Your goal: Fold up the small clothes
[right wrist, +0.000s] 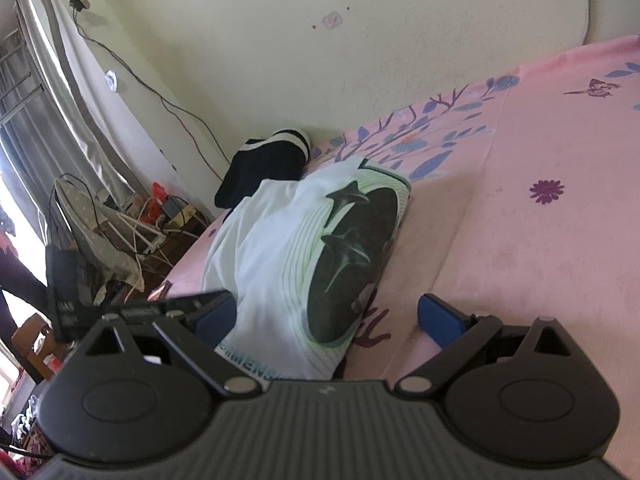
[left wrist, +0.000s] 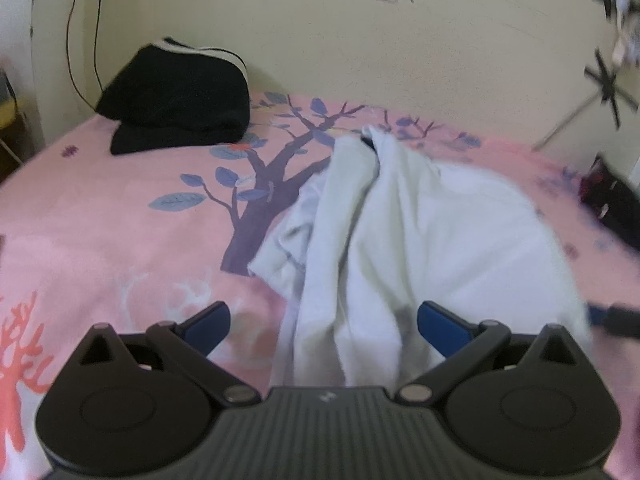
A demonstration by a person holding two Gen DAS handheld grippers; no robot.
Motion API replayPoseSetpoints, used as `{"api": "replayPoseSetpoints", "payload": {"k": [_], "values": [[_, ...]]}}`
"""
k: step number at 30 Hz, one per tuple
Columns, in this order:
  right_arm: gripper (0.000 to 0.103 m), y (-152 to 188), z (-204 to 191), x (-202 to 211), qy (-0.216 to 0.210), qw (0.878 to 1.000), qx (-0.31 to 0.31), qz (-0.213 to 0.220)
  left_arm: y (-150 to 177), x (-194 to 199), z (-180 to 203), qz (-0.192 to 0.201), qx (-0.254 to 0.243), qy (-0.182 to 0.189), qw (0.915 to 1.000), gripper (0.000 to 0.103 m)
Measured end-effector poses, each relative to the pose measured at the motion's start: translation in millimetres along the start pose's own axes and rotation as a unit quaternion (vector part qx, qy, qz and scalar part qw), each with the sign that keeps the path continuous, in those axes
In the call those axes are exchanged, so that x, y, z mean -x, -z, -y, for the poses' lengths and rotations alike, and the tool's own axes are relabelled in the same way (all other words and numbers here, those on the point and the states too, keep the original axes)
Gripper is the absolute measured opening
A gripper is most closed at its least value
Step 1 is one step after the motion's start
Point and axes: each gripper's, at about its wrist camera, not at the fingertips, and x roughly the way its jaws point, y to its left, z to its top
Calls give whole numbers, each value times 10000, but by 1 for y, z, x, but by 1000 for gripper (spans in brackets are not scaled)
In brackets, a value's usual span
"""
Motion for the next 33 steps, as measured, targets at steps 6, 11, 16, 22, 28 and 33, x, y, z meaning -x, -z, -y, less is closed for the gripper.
{"api": "replayPoseSetpoints", "payload": {"k": [6, 11, 16, 22, 28, 33], "values": [[93, -19, 1, -32, -257, 9988, -209, -371, -23, -7, -28, -164, 479, 429, 9978, 103], [52, -28, -23, -68, 302, 9987, 139, -394, -14, -19, -4, -293, -143, 568, 9979, 102], [22, -39, -25, -48, 122, 9995, 289, -94, -15, -24, 29, -352, -202, 794, 9960, 70], [21, -67, 7, 13, 552, 9949, 638, 549, -56, -62, 99, -520, -130, 1459, 9878, 40], [21, -137, 80, 112, 1517, 9713, 664, 1706, -133, -106, 255, -292, -905, 2305, 9684, 39], [26, -183, 160, 183, 2435, 9335, 245, 2623, -181, -154, 393, 61, -1304, 2727, 9532, 71]]}}
